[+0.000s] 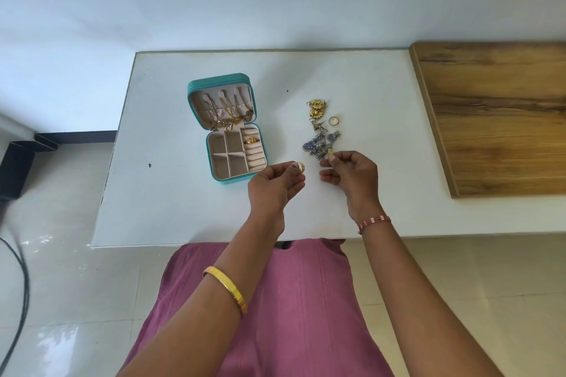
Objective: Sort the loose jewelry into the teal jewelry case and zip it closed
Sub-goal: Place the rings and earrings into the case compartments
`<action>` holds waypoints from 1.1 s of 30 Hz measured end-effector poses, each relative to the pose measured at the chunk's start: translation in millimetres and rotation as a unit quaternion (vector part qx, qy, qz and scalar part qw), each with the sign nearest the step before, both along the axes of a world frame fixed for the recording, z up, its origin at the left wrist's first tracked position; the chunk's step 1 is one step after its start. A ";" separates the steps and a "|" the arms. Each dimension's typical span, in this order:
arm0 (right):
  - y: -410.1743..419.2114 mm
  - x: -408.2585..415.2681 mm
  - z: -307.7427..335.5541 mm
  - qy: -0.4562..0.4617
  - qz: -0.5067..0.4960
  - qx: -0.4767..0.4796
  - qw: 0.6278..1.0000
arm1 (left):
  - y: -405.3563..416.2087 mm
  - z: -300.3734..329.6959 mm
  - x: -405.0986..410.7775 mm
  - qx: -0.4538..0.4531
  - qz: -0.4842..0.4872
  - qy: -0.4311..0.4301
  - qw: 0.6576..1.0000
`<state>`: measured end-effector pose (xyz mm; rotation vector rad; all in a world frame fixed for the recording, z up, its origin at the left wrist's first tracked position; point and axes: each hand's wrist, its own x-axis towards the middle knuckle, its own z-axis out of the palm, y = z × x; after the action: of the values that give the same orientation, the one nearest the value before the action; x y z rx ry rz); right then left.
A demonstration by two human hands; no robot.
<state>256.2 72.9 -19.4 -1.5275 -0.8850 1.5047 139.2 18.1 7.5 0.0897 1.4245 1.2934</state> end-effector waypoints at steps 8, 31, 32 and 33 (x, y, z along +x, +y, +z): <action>-7.9 16.0 -0.2 -0.015 0.066 -0.039 0.997 | -7.8 -1.1 5.3 -0.008 -0.012 -0.005 1.000; -10.6 16.9 -18.4 -0.429 0.107 0.128 0.888 | -10.5 -8.9 18.3 -0.027 -0.030 -0.009 0.999; -10.2 17.0 -19.4 -0.430 0.104 0.132 0.887 | -10.1 -9.0 18.0 -0.026 -0.030 -0.009 0.999; -10.1 17.2 -19.6 -0.427 0.103 0.136 0.888 | -9.9 -9.2 17.4 -0.026 -0.029 -0.010 0.999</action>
<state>273.5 62.8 -39.0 -1.9290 -1.7209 0.7256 156.6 8.2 -1.8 0.0827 1.4279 1.2060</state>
